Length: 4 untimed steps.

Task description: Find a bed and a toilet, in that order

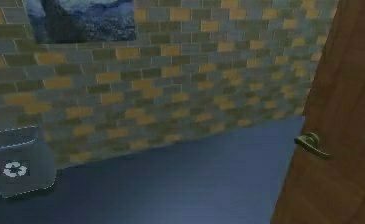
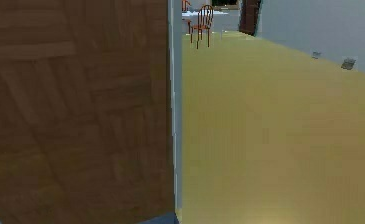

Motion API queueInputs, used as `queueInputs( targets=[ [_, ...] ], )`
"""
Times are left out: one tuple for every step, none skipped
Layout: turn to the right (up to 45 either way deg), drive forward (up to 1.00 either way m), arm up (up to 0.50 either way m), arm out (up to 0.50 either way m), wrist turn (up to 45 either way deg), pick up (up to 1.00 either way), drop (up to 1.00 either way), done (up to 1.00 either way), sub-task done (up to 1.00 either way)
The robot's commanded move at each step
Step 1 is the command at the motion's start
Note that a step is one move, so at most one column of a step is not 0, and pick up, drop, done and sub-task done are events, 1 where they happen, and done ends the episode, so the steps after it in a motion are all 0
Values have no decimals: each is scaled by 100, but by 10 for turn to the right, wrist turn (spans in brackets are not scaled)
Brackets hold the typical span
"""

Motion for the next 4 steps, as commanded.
queueInputs(
  targets=[
    [0, 100, 0, 0, 0, 0, 0, 0, 0],
    [90, 0, 0, 0, 0, 0, 0, 0, 0],
    [30, 0, 0, 0, 0, 0, 0, 0, 0],
    [-30, 0, 0, 0, 0, 0, 0, 0, 0]
  ],
)
